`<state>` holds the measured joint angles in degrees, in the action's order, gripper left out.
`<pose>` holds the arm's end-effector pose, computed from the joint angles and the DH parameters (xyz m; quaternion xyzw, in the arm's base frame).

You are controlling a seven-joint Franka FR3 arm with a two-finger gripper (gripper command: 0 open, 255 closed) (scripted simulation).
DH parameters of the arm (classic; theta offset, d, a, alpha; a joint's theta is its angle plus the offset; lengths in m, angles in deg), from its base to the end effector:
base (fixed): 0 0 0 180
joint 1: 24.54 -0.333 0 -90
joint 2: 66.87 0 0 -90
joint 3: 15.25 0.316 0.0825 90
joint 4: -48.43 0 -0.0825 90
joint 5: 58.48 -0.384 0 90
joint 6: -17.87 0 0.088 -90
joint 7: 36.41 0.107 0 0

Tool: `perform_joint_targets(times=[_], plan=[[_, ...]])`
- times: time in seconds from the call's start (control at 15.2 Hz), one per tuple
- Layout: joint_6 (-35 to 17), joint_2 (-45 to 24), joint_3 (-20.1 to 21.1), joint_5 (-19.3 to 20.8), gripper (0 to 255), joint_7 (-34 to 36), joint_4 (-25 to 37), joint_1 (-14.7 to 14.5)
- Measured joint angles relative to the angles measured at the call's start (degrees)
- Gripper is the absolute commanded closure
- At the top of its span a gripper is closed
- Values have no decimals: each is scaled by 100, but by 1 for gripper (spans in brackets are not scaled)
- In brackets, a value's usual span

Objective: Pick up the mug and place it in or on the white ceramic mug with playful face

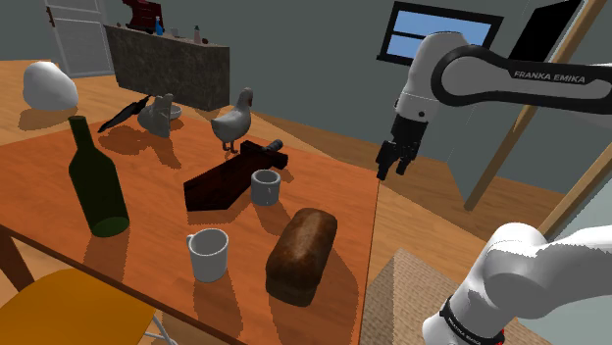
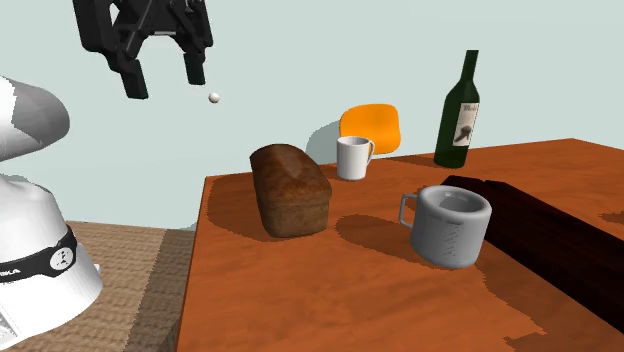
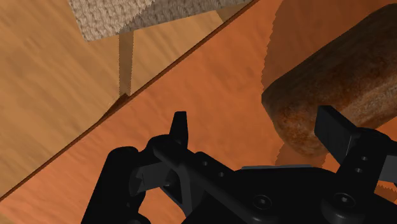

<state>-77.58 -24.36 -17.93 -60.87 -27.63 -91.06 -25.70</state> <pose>0.3236 -0.0073 0.5475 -0.9956 0.0856 0.0162 0.0355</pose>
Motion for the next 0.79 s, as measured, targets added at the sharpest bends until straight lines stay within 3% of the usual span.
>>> perform_joint_targets(times=[0.26, 0.79], plan=[[-230, -268, 172, -125, 0, 152, 39, -107], [-1101, -1547, 827, -485, 0, 745, 484, -469]])
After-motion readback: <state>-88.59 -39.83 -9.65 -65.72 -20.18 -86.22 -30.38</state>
